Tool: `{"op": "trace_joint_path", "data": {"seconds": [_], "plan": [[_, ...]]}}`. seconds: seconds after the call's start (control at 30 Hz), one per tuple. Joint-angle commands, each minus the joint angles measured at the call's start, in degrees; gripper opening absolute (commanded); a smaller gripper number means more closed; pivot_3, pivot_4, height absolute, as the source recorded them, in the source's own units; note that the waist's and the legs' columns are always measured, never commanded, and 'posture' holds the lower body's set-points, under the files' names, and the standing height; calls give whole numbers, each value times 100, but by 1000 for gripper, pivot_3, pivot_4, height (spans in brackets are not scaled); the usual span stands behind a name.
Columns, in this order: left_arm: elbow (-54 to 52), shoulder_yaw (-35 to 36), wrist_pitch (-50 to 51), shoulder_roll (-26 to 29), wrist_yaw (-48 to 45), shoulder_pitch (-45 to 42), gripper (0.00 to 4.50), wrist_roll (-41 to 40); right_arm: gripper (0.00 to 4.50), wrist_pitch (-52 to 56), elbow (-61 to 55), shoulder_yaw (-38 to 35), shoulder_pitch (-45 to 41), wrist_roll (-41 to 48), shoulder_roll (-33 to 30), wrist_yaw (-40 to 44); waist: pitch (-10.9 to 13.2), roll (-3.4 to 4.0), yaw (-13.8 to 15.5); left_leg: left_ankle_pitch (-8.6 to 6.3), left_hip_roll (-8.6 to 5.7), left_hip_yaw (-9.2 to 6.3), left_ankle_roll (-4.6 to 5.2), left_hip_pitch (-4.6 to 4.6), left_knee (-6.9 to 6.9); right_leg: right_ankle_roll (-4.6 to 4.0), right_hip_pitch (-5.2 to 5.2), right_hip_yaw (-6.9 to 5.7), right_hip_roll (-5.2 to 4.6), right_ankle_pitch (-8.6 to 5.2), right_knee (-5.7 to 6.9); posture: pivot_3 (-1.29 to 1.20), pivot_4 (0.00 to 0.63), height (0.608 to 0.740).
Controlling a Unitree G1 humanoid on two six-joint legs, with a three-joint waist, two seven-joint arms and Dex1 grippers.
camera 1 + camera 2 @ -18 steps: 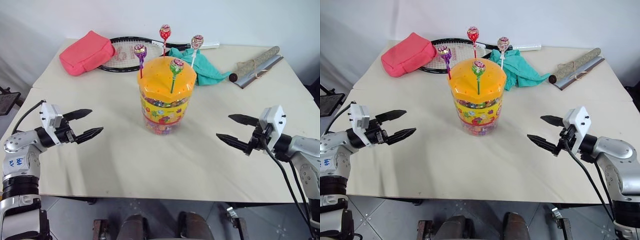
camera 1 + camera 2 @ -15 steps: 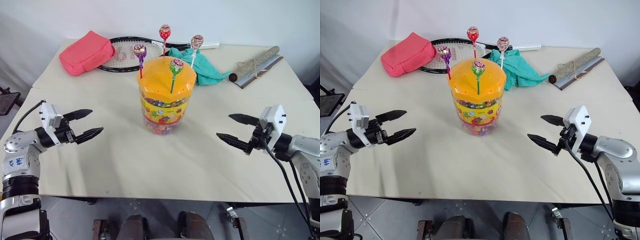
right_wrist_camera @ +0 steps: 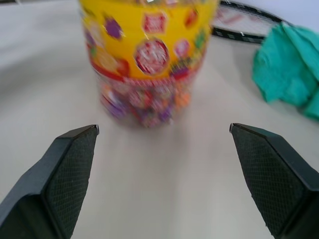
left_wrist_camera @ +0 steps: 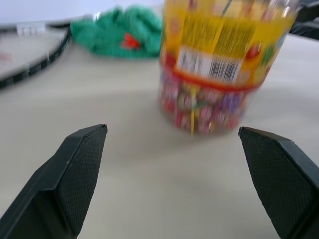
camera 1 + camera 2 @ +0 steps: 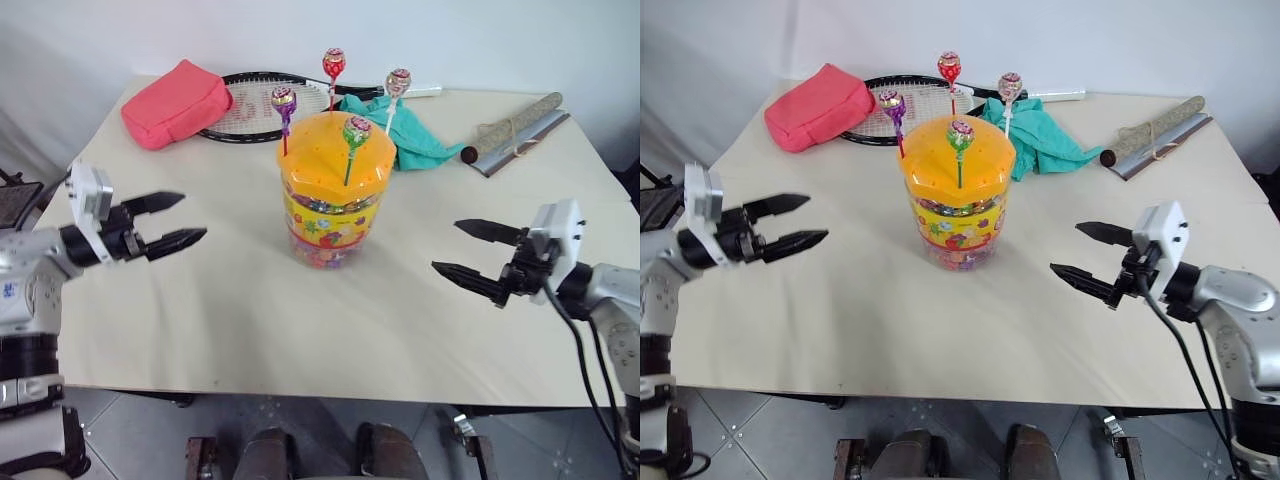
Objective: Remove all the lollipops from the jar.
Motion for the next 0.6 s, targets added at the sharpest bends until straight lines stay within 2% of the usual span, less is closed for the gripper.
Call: {"op": "trace_joint_path", "data": {"seconds": [0.03, 0.3, 0.57, 0.6], "plan": [[-142, -255, -128, -162, -253, -820, 4500, -125, 4419, 282, -491, -478, -171, 687, -268, 152, 1, -3, 51, 0, 0, 0, 0, -1, 5, 1, 1, 0, 1, 1, 0, 0, 150, 740], [942, -810, -749, -1022, -740, -2315, 4500, 165, 4419, 434, -687, -491, -496, 981, -256, -126, 5, -10, 44, -1, -2, 5, 1, 8, 4, 4, 15, -4, 4, 2, -12, 0, 150, 740], [2459, -974, -1306, -1592, -941, -3236, 4500, 516, 4419, 375, -846, -544, -302, 970, -201, -299, 9, -16, 42, -1, -2, 3, 2, 2, 3, 4, 13, -10, 5, 2, -17, 0, 150, 740], [2529, -970, -1380, -1643, -939, -3251, 4311, 540, 4470, 378, -883, -586, -274, 995, -194, -342, 9, -16, 40, -1, -2, 3, 2, 1, 3, 5, 12, -10, 5, 3, -18, 0, 150, 740]]}}
